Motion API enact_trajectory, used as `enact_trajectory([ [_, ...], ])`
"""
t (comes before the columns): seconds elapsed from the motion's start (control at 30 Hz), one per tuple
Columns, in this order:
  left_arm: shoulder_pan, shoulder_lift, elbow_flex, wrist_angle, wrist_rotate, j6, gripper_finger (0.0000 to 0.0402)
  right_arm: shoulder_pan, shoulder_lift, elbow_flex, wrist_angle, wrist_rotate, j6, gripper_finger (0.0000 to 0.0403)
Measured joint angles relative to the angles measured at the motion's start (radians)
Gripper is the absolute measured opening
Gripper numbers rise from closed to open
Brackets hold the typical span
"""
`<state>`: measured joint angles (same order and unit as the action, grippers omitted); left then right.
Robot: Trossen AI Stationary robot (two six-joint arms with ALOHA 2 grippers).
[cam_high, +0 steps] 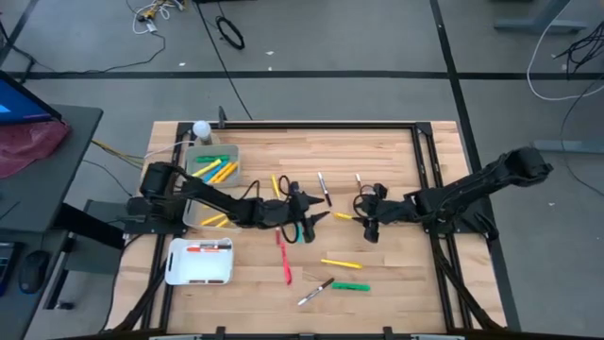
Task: Pick & Place Markers
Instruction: Put the yellow pen into the transparent bin
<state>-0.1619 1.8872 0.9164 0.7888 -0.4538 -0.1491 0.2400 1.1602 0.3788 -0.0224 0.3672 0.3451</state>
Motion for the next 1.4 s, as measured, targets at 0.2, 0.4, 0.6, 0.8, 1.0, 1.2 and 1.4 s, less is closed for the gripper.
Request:
enact_trajectory([
  [0.2,0.001,0.054,0.068,0.001,0.083,0.003,0.0193,-0.026,0.011,-0.154,0.173,-0.017,-0.036,0.021],
  [0.4,0.002,0.055,0.067,-0.003,0.085,0.004,0.0193,-0.025,0.033,-0.263,0.339,-0.109,-0.02,0.0169],
  [0.6,0.002,0.055,0.067,-0.004,0.085,0.005,0.0193,-0.02,0.051,-0.278,0.344,-0.135,-0.076,0.0122],
  [0.8,0.002,0.055,0.067,-0.01,0.085,0.007,0.0193,-0.019,0.104,-0.275,0.346,-0.123,-0.081,0.0058],
  [1.0,-0.003,0.021,0.065,-0.048,0.065,0.107,0.0193,0.001,0.11,-0.28,0.424,-0.126,-0.041,0.002],
  [1.2,-0.022,-0.049,0.066,-0.182,0.071,0.212,0.0193,0.047,0.111,-0.277,0.652,-0.152,-0.067,0.0018],
  [1.4,-0.022,-0.051,0.067,-0.249,0.186,0.228,0.0218,0.064,0.111,-0.18,0.571,-0.082,-0.126,0.0013],
])
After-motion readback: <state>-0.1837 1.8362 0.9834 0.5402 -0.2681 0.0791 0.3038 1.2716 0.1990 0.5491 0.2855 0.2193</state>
